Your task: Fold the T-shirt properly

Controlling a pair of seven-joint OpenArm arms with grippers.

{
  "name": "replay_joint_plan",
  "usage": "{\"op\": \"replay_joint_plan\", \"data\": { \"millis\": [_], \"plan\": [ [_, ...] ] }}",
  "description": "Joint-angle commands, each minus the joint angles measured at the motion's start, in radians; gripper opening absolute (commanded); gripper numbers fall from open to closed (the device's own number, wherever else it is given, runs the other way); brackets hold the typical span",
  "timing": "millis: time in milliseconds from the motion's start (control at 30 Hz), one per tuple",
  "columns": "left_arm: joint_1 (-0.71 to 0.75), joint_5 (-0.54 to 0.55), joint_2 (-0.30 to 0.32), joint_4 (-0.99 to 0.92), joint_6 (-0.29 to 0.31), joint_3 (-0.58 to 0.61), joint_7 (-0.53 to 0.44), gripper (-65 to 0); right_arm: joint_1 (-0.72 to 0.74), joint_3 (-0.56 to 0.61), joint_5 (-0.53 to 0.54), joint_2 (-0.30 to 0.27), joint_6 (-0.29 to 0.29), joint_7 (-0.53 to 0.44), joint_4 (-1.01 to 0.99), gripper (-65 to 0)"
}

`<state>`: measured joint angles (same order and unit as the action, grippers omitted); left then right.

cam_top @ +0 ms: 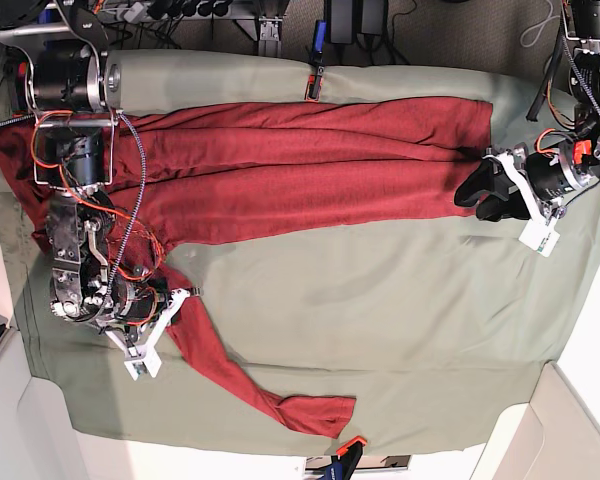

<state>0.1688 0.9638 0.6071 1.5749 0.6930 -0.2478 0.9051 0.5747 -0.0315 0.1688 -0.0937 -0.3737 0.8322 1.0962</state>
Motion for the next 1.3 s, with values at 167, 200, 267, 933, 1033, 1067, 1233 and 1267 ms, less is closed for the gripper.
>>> {"op": "replay_joint_plan", "data": {
  "millis": [167, 200, 267, 933, 1033, 1067, 1233, 1267],
  "plan": [
    [-0.014, 0.027, 0.019, 0.017, 0.005, -0.009, -0.015, -28.9, -0.129, 0.014, 0.25, -0.009, -0.085, 0.135, 0.3, -65.0],
    [-0.014, 0.027, 0.019, 0.017, 0.005, -0.009, -0.013, -28.9, -0.165, 0.021, 0.28, -0.009, -0.111, 0.138, 0.335, -65.0],
    [-0.014, 0.027, 0.02, 0.017, 0.005, -0.009, -0.013, -28.9, -0.245, 0.034, 0.311, -0.009, -0.129, 0.142, 0.409, -65.0],
    [-0.114, 0.024, -0.023, 0.122, 0.005, 0.066, -0.033, -28.9, -0.6, 0.033, 0.362, -0.022, -0.168, 0.143, 0.759, -21.6],
    [-0.185, -0.05, -0.049, 0.113, 0.005, 0.183, -0.056, -28.9, -0.6, 0.005, 0.362, -0.022, -0.154, 0.129, 0.759, -21.6],
    [-0.209, -0.085, -0.06, 0.104, 0.005, 0.226, -0.075, -28.9, -0.6, -0.013, 0.362, -0.022, -0.153, 0.129, 0.759, -21.6],
    [-0.364, -0.234, -0.166, -0.034, 0.005, 0.385, -0.124, -28.9, -0.6, -0.165, 0.362, -0.023, -0.153, 0.13, 0.759, -21.7],
    [-0.397, -0.246, -0.196, -0.077, 0.005, 0.403, -0.124, -28.9, -0.6, -0.203, 0.362, -0.023, -0.153, 0.13, 0.759, -21.7]
  ]
}}
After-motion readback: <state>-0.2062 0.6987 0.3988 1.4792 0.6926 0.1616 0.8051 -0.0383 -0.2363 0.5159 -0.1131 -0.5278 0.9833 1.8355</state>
